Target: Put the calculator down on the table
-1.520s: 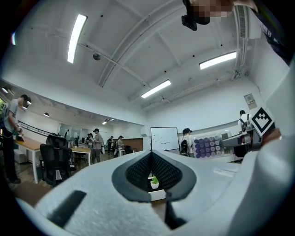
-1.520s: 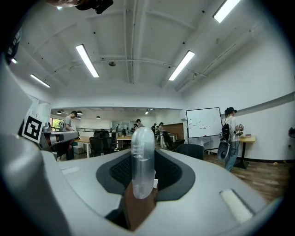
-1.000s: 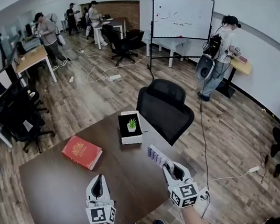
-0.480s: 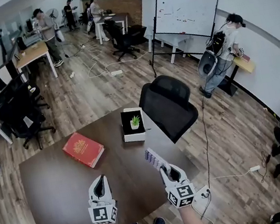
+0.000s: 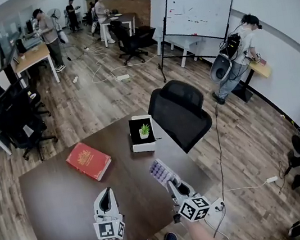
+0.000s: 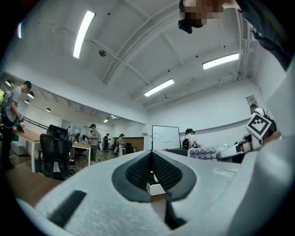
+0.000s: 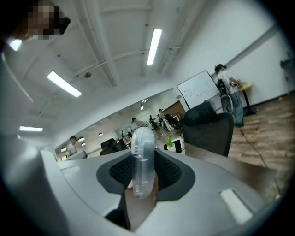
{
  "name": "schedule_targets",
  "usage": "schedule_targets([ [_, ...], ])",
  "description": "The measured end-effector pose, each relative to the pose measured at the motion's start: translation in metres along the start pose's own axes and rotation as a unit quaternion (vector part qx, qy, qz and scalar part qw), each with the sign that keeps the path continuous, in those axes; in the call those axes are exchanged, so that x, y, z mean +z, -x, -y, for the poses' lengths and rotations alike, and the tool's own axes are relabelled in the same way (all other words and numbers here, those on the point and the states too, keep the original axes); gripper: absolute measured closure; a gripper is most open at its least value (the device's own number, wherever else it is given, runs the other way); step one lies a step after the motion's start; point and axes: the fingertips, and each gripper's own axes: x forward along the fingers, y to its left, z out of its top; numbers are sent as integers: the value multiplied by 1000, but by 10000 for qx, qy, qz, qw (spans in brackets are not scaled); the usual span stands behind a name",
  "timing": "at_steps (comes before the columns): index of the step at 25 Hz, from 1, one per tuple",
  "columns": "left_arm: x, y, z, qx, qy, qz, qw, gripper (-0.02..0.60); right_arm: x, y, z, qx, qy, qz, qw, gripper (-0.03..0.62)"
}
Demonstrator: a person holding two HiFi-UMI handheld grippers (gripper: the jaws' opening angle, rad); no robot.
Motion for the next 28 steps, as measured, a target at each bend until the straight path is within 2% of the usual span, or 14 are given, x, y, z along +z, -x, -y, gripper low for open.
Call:
schedule_targets([
  [3,1,0,-2,-3,38,23,10000,586,-7,0,7,22,-1367,191,9904,471],
  [7,5,1,-4,-5,32,61,10000,586,-11,2,15,109,-2877,607,9557,471],
  [9,6,1,-5,-15,7,82,10000,586,-17,4,21,222,-3650,881,9266,471],
  [12,5,3,-7,5,18,65,10000,586,-26,5,22,411,-4857,1224,8645,471],
  [13,4,3,-6,3,14,54,10000,586,-29,5,20,440,-5130,1282,8476,471],
  [14,4,4,-6,-7,8,47,10000,586,-33,4,18,441,-5263,1285,8394,471],
  [18,3,5,-6,-20,16,44,10000,586,-50,0,10,332,-5158,1041,8497,471],
  [20,4,5,-6,-16,31,44,10000,586,-55,-3,6,323,-5219,1068,8457,471],
  [24,4,4,-4,-49,43,76,10000,586,-73,-10,-1,172,-5446,1166,8304,471],
  [25,3,4,-4,-50,39,64,10000,586,-79,-12,-2,122,-5452,1143,8304,471],
  [28,1,4,-4,-53,1,10,10000,586,-96,-20,-9,50,-5304,959,8423,471],
])
